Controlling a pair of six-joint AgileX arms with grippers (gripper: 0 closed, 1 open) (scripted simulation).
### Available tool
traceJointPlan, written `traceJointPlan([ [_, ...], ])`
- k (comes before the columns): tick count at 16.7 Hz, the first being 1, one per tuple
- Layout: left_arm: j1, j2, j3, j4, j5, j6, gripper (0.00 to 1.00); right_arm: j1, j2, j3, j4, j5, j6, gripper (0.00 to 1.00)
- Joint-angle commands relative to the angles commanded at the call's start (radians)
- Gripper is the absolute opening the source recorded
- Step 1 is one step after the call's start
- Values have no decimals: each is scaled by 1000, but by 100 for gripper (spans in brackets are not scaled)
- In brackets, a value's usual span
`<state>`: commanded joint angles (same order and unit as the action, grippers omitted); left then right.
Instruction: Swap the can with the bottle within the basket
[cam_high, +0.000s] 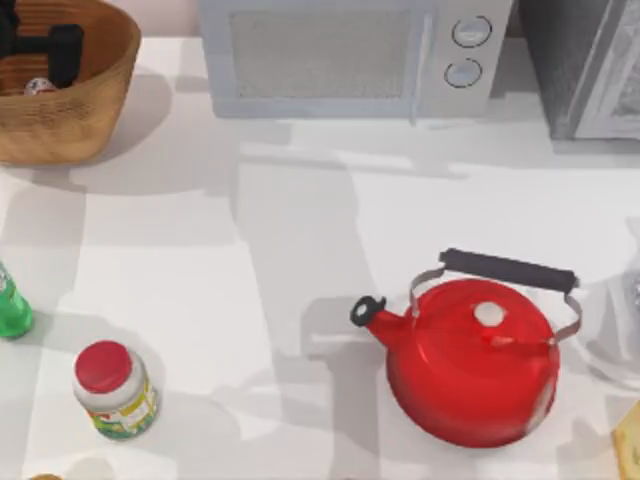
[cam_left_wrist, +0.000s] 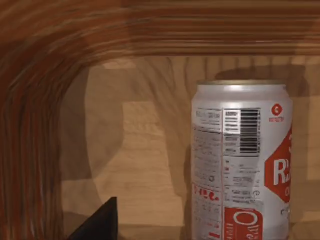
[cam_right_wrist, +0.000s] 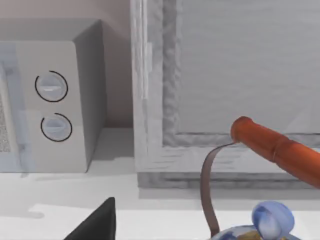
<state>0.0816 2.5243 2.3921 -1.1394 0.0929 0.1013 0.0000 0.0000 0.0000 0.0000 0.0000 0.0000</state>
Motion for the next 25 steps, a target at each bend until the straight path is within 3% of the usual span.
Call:
traceJointPlan([
  [10, -3, 113, -10, 122, -1, -7, 100, 0, 0, 0, 0, 0, 0, 100],
  [23, -3, 113, -10, 122, -1, -7, 2, 0, 0, 0, 0, 0, 0, 100],
  [25, -3, 113, -10, 122, -1, -7, 0, 0, 0, 0, 0, 0, 0, 100],
])
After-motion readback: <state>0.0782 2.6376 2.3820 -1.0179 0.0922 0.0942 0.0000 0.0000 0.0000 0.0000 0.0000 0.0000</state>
